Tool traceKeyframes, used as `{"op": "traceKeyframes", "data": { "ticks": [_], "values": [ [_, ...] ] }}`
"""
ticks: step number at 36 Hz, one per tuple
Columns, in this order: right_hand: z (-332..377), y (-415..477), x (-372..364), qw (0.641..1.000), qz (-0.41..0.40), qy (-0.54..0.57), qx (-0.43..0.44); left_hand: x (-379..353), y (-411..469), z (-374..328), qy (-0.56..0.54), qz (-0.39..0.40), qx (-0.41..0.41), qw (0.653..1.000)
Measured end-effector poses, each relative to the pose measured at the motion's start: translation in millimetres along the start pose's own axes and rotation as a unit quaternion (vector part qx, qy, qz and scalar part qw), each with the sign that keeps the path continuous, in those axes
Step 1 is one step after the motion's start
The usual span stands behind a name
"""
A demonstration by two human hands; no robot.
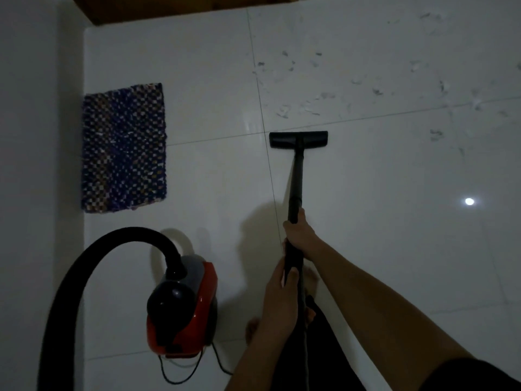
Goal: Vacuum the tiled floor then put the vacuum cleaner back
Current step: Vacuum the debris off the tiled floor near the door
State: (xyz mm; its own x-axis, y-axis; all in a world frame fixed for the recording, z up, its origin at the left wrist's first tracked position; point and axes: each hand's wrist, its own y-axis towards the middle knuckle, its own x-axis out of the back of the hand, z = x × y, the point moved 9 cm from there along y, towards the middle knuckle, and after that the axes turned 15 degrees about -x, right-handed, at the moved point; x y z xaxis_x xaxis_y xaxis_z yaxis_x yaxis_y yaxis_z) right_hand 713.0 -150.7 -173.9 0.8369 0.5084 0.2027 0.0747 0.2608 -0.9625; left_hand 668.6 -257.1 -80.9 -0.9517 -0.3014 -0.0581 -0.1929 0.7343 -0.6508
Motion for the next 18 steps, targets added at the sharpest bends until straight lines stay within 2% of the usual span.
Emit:
{"op": "traceKeyframes", "data": {
  "ticks": [10, 18],
  "values": [
    [76, 34, 0, 0.999, 0.034, -0.010, -0.001, 6, 66, -29, 0.001, -0.058, 0.020, 0.998],
    [136, 53, -12, 0.999, 0.043, -0.016, 0.002, 27, 115, -62, -0.014, -0.053, 0.017, 0.998]
  ]
}}
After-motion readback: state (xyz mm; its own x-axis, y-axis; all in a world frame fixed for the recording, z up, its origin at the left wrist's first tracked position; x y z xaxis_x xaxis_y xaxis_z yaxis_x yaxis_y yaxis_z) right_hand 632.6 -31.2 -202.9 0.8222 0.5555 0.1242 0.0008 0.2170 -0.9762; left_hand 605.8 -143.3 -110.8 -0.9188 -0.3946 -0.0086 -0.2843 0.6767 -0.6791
